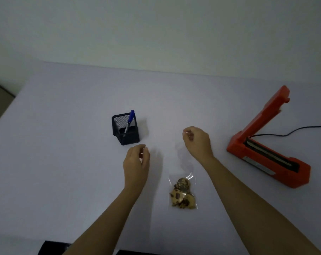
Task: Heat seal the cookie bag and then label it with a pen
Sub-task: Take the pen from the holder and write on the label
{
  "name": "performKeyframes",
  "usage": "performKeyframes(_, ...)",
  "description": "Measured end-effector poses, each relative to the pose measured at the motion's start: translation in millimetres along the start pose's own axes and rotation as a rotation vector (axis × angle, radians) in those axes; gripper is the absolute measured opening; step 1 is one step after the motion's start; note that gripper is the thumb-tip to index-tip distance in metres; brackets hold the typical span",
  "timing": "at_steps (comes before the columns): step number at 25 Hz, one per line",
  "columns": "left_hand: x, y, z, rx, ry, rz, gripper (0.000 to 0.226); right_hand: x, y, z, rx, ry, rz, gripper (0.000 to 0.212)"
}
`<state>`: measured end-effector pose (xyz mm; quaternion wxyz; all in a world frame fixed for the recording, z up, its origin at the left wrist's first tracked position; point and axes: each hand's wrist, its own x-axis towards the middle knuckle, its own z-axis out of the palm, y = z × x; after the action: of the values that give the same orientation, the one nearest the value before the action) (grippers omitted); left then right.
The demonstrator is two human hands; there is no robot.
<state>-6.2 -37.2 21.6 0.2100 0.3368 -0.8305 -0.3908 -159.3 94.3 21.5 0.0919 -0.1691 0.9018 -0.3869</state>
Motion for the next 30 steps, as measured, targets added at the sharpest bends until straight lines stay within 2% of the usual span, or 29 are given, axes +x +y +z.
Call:
performKeyframes(2, 9, -10, -32, -0.031, 0.146, -0.051, 0.021, 14, -26, 14, 0.025, -0.031, -0.074, 0.016)
performKeyframes(4, 31, -18, -49, -0.061, 0.192, -0.154, 0.029, 25, -49, 32, 0.039, -0.077, -0.140, 0.018)
performKeyframes(7, 72, -31, -55, 0.004, 0.039, -0.271, 0.047, 39, -88, 62, 0.076, -0.169, -0.213, 0.023)
performKeyframes(10, 99, -38, -48, -0.027, -0.121, -0.311, 0.050, 50, -113, 86, 0.089, -0.217, -0.197, 0.035)
performKeyframes(14, 101, -38, -41, -0.048, -0.155, -0.343, 0.041, 61, -118, 104, 0.040, -0.230, -0.173, 0.033)
performKeyframes(19, 102, -44, -35, -0.025, -0.145, -0.349, 0.043, 59, -123, 101, 0.214, -0.210, -0.131, 0.021)
performKeyframes(24, 102, -37, -42, -0.110, -0.103, -0.260, 0.040, 71, -136, 58, 0.358, -0.009, -0.056, 0.017)
performKeyframes(27, 105, -19, -52, -0.096, -0.118, -0.040, 0.046, 82, -133, 30, 0.498, 0.058, 0.025, 0.009)
performKeyframes(30, 102, -6, -51, 0.067, -0.149, 0.157, 0.046, 82, -128, 22, 0.597, 0.064, 0.086, 0.005)
